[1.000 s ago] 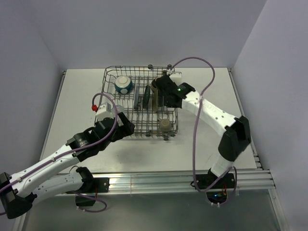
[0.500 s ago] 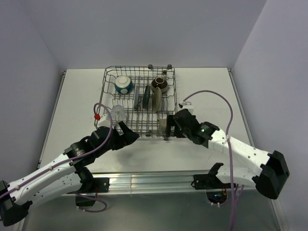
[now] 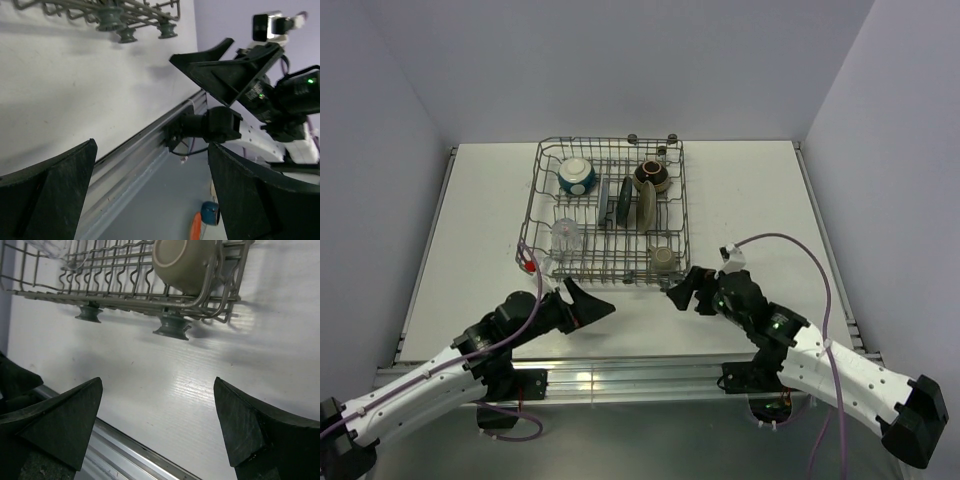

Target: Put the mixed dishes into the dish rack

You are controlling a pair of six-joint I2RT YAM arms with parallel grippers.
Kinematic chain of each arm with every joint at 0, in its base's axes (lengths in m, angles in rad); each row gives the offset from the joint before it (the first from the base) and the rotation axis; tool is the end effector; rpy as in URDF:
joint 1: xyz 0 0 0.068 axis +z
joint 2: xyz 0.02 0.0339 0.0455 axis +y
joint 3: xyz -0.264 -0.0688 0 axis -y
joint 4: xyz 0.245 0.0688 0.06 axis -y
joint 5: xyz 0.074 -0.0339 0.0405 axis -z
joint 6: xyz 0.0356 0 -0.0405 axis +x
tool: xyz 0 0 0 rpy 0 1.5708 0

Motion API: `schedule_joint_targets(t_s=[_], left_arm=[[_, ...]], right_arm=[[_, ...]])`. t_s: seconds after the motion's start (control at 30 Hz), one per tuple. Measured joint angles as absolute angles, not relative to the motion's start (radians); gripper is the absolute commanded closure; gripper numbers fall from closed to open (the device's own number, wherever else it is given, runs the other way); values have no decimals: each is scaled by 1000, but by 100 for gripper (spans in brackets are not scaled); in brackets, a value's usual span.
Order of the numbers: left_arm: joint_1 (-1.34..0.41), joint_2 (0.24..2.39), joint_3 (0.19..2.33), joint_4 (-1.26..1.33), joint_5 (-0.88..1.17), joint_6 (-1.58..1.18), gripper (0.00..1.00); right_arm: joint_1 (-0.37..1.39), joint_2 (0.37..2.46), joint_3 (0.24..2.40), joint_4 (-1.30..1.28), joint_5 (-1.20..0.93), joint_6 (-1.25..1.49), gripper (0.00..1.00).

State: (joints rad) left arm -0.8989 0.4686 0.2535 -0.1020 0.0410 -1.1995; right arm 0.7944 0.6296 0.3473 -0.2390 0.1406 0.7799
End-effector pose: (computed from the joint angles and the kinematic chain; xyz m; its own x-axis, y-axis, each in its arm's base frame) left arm 0.0865 -0.1110 0.2049 -0.8217 -0.4626 -0.3328 0.1117 0.4420 -0.8900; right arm 0.1110 0.1059 0.2039 -0.6850 0.2962 -0.6656 -0.1963 0.8048 0.5602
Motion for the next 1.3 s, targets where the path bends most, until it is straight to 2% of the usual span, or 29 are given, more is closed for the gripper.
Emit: schedule_joint_targets(t_s=[0.4,0.8,1.3], left_arm=[[-899,255,65,129,199,-1278,1],[-899,138,49,277,274,-1354,1],[-899,68,49,289,295,-1385,1]], right_arm=[[794,354,69,26,25,867,0],[794,29,44,176,-28,936,0],[794,9,44,30,-35,975,0]])
